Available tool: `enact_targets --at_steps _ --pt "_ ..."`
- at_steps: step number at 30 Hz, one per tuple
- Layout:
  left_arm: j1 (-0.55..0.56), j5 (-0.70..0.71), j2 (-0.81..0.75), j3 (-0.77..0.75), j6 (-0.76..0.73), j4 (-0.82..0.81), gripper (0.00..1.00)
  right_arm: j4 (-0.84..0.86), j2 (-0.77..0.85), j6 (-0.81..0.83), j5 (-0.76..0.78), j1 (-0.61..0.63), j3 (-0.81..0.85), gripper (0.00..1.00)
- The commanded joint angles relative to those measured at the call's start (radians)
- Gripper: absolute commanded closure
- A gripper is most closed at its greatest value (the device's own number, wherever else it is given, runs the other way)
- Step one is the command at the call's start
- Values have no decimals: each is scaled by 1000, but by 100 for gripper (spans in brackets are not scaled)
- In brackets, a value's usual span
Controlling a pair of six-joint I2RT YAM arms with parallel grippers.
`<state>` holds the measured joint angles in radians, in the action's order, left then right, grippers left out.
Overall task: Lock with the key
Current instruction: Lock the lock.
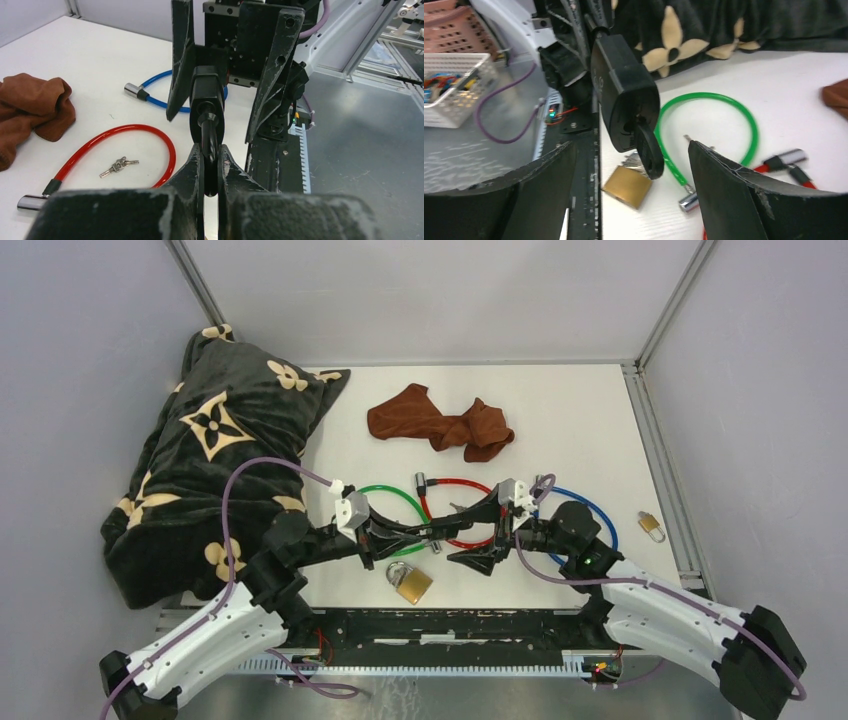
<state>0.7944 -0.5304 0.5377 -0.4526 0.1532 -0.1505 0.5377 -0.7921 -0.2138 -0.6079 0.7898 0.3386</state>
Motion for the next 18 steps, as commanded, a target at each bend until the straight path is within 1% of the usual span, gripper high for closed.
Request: enact_targets --at_steps 1,2,4,7,9,10,11,15,16,18 --pt "-13 -40 -37 -55 63 -118 98 237 -79 -117 -212 -3 73 17" --pt "-13 -39 -40 -53 67 -123 98 307 -87 -164 -235 -3 70 19" --pt "-13 -38 -43 -49 72 -133 98 366 -92 -202 -238 -3 66 19" --pt "-12 -32 -45 -47 78 -139 98 372 -92 -223 -228 -1 58 20" --pt "-12 -30 -47 -47 82 -140 98 370 -95 -239 -220 -1 59 24" --pt "-13 -31 -46 -48 84 -141 98 369 -98 -245 -212 0 61 29" --pt "-14 -30 -46 -50 85 -143 98 369 -101 -251 -204 1 63 36" --pt "-14 -28 -42 -49 90 -144 98 383 -119 -272 -174 9 70 66" --pt "-14 -28 -41 -47 93 -144 98 401 -122 -286 -168 13 71 69" --pt "-14 -28 -36 -37 102 -148 98 428 -129 -308 -150 25 77 79"
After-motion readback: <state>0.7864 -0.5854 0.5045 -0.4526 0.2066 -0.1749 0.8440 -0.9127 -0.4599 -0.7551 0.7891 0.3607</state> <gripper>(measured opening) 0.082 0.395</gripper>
